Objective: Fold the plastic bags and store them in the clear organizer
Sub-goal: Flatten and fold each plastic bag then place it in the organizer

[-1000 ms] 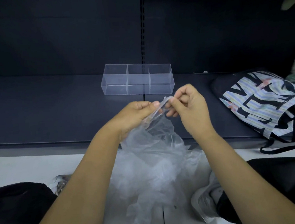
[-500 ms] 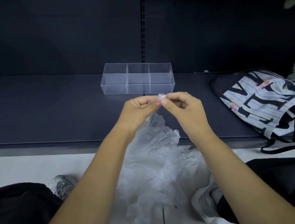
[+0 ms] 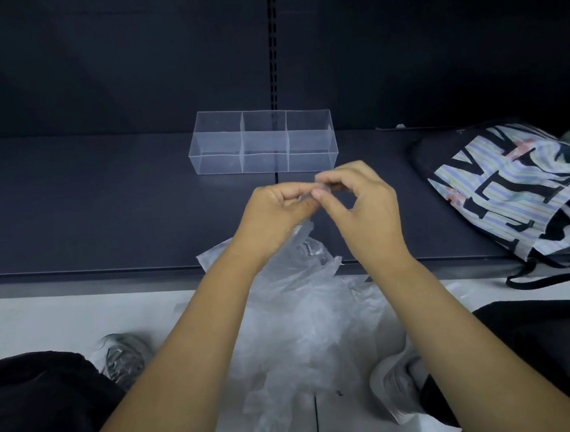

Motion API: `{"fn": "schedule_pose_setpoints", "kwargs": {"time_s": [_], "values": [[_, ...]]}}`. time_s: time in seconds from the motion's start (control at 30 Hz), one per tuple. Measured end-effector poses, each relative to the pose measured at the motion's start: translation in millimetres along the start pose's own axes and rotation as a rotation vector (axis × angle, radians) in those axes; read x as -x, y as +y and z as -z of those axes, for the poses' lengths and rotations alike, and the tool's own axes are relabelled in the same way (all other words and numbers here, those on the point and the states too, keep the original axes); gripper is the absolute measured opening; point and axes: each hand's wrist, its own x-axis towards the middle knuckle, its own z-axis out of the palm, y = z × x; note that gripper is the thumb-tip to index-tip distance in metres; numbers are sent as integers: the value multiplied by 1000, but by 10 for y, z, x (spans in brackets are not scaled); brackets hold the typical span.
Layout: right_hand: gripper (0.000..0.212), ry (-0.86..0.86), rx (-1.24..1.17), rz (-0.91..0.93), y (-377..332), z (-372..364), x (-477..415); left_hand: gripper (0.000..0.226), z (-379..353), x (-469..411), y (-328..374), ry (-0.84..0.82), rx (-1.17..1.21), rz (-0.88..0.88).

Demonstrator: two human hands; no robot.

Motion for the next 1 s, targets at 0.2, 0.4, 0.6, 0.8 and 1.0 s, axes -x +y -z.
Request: {"fn": "schedule_pose_setpoints", "kwargs": {"time_s": [0.2, 0.4, 0.6, 0.8, 1.0], "values": [[17, -7, -235, -244, 85, -49, -47, 21, 33, -52, -113, -28, 24, 58], [24, 122, -472, -508, 473, -44, -327, 14, 332, -139, -260, -130, -298, 174], [26, 188, -363, -685, 1188, -73, -618, 35, 972, -289, -543, -13, -478, 354], [28, 132, -387, -895, 1717, -336, -691, 47, 1164, -492, -938, 304, -48, 436], [15, 120, -447, -1037, 2082, -570, -778, 18, 1105, -513, -1348, 187, 268, 712]]}}
